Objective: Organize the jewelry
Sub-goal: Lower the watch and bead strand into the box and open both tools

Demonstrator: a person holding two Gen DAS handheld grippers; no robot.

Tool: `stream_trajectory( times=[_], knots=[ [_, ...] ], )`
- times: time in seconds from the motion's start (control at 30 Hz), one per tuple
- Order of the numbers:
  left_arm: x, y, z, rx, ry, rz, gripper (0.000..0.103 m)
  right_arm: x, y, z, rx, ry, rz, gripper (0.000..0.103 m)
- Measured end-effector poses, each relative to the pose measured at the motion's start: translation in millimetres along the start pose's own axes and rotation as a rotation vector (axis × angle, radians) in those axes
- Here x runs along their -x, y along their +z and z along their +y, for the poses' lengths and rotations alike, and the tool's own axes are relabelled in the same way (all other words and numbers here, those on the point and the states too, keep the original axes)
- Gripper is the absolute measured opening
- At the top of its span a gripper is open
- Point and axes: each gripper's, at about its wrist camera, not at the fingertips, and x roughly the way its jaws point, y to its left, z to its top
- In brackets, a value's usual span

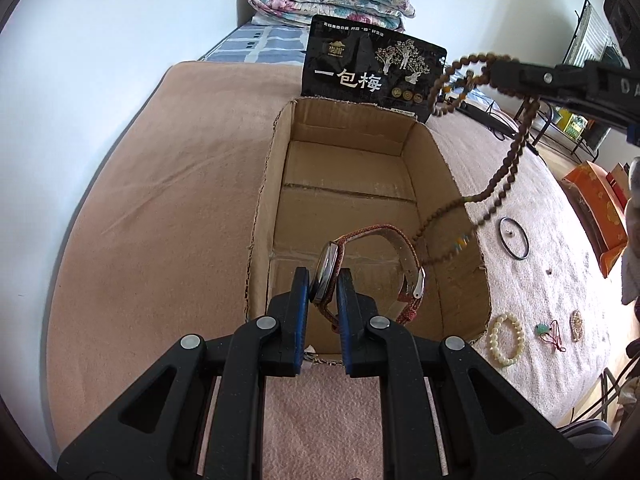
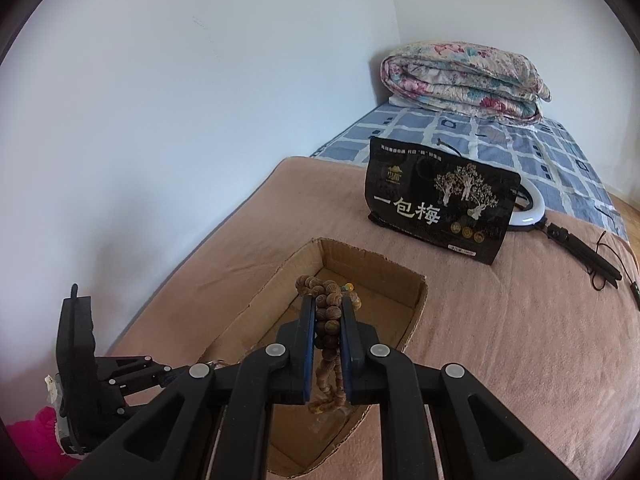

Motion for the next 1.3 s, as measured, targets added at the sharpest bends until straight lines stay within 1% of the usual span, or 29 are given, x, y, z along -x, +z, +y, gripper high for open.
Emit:
stream_trajectory(
  times=[0.1, 0.17, 0.2, 0.23, 0.27, 0.3, 0.33, 0.4, 0.57, 0.83, 1.03, 1.1, 1.2, 1.3],
  knots=[
    [-1, 1, 0, 0.007, 0.0, 0.002, 0.012, -5, -4, -3, -0.006, -0.006, 0.013, 0.01],
    [-1, 2, 0, 0.014, -0.001, 0.004, 0.013, -6, -7, -6, -0.015, -0.006, 0.018, 0.017],
    [0, 3, 1, 0.017, -0.003, 0.004, 0.015, -4, -6, -6, -0.02, -0.006, 0.016, 0.03],
    [1, 3, 1, 0.019, -0.007, -0.004, 0.019, -3, -7, -6, -0.024, -0.012, 0.009, 0.037],
    [3, 3, 0, 0.02, -0.006, -0.011, 0.026, -1, -6, -6, -0.024, -0.017, 0.005, 0.039],
    [5, 3, 0, 0.02, -0.005, -0.019, 0.029, 1, -7, -6, -0.022, -0.022, 0.003, 0.045],
    [7, 3, 0, 0.021, -0.002, -0.027, 0.03, 3, -7, -7, -0.02, -0.027, 0.002, 0.054],
    [10, 4, 0, 0.025, -0.004, -0.031, 0.03, 8, -8, -8, -0.019, -0.044, -0.009, 0.064],
    [17, 2, -1, 0.04, -0.006, -0.041, 0.03, 23, -13, -14, -0.033, -0.059, -0.028, 0.066],
    [30, -2, -4, 0.061, -0.008, -0.049, 0.03, 52, -22, -26, -0.047, -0.092, -0.06, 0.075],
    [43, -7, -11, 0.045, -0.009, -0.064, 0.03, 81, -33, -40, -0.077, -0.114, -0.094, 0.081],
    [48, -8, -15, 0.038, -0.013, -0.071, 0.03, 92, -40, -45, -0.08, -0.133, -0.109, 0.084],
    [55, -10, -23, 0.025, -0.02, -0.083, 0.03, 110, -48, -55, -0.079, -0.171, -0.129, 0.086],
    [60, -12, -30, 0.016, -0.031, -0.095, 0.03, 130, -59, -66, -0.083, -0.201, -0.149, 0.09]
  ],
)
